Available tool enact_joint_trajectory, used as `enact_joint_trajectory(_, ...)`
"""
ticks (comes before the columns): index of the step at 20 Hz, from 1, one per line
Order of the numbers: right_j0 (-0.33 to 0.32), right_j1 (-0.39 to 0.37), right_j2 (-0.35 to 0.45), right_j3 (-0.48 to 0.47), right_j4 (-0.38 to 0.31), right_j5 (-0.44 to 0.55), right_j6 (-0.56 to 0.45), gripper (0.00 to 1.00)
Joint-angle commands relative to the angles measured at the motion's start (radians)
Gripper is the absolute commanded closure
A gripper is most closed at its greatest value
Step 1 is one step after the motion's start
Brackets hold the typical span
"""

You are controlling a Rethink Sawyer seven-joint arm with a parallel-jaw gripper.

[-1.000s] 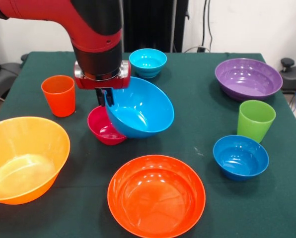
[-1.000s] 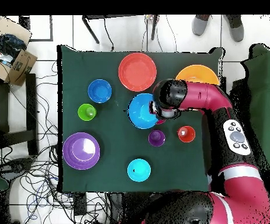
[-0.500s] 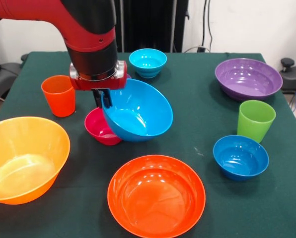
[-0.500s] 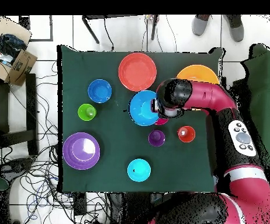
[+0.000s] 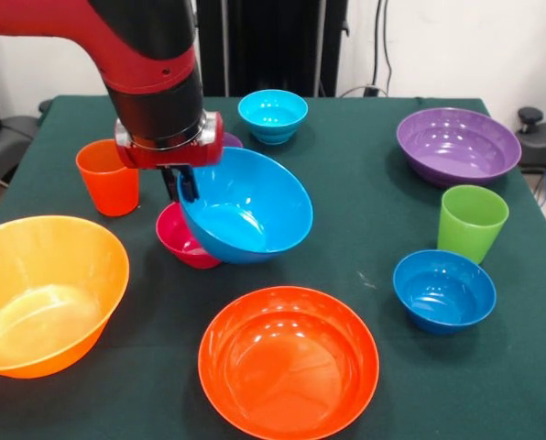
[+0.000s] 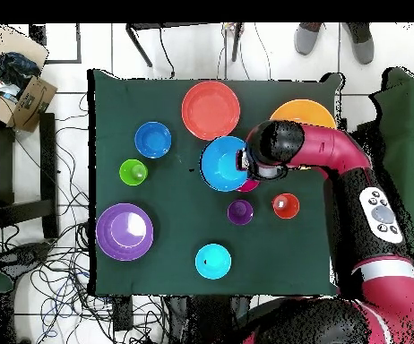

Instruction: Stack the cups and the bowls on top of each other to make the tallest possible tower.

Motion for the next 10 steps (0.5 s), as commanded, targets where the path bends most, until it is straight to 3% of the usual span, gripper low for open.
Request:
enact_joint_trajectory(1, 0.010, 0.037, 0.066, -0.008, -0.104, 0.065, -0.338, 1.00)
enact_joint_trajectory(10, 0.022, 0.008, 0.042, 0.048, -0.160, 0.071, -0.321, 1.00)
